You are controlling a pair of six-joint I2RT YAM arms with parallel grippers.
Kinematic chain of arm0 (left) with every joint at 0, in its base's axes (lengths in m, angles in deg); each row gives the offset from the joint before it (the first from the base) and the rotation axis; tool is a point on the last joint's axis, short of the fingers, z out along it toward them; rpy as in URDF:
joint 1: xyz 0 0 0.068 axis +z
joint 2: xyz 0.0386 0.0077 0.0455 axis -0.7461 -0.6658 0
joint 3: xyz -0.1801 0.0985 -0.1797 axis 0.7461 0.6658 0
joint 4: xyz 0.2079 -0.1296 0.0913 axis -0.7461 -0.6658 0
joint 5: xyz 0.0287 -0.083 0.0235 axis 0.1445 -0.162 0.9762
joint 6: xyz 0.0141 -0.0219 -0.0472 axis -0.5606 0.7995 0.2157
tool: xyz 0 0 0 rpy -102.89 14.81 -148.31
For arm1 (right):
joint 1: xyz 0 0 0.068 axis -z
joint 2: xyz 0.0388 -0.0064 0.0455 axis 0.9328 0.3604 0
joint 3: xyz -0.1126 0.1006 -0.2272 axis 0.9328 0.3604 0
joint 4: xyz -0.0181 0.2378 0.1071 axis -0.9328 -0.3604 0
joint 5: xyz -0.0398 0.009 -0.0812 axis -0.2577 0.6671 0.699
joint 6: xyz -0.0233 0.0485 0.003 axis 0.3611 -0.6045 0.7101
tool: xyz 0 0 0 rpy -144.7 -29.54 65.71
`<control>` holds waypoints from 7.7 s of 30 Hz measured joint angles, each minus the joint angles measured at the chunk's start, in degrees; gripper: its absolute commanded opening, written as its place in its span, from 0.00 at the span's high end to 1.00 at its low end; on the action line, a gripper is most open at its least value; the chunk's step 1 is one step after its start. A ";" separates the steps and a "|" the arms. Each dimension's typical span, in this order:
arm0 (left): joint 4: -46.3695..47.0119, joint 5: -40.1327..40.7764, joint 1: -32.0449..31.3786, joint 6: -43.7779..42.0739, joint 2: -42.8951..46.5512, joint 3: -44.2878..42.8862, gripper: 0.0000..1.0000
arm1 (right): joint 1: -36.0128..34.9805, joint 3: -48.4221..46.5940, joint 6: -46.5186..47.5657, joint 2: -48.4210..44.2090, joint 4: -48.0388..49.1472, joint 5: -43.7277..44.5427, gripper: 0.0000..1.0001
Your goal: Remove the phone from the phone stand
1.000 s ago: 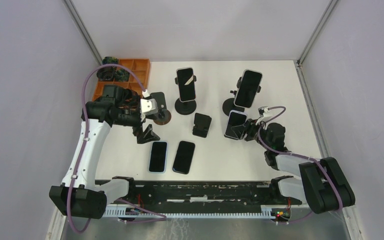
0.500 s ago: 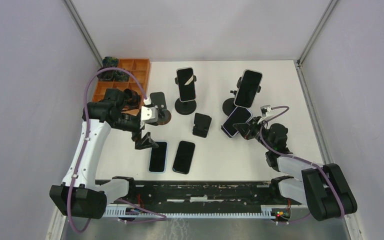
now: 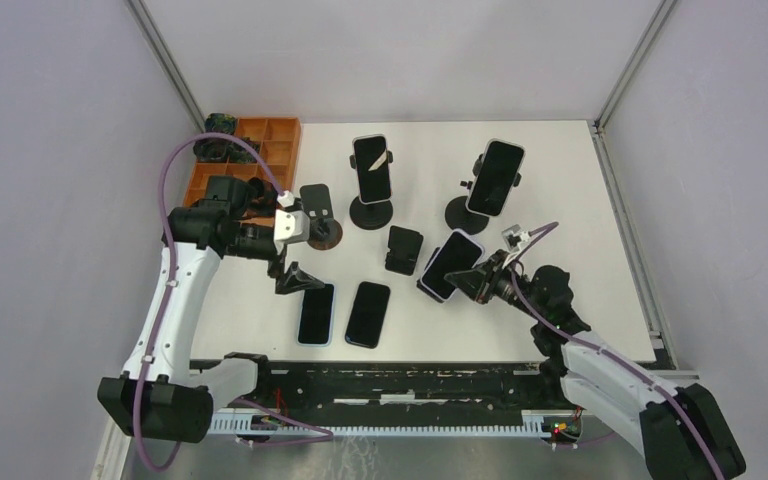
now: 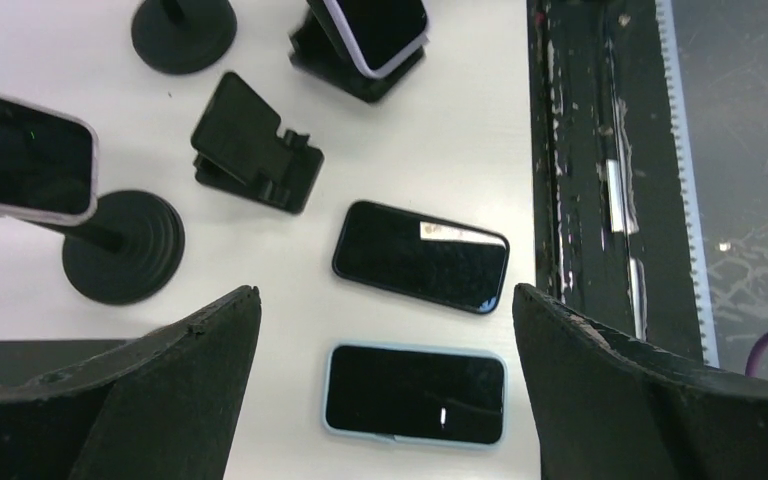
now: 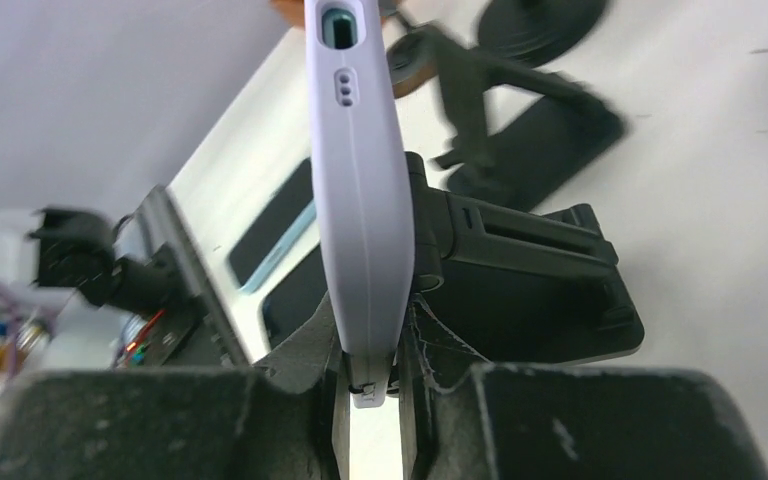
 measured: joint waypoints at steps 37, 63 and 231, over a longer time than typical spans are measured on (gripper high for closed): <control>9.07 1.18 -14.97 6.60 2.19 -4.24 0.27 | -29.09 -27.65 -14.95 20.68 19.41 -10.97 1.00; 7.67 4.26 -15.98 0.26 4.26 -4.72 0.98 | -32.59 -33.99 -18.40 25.68 21.88 -6.93 0.75; 11.06 13.60 -15.98 4.00 4.04 -4.61 0.00 | -19.15 -13.79 -3.52 2.80 5.46 0.33 1.00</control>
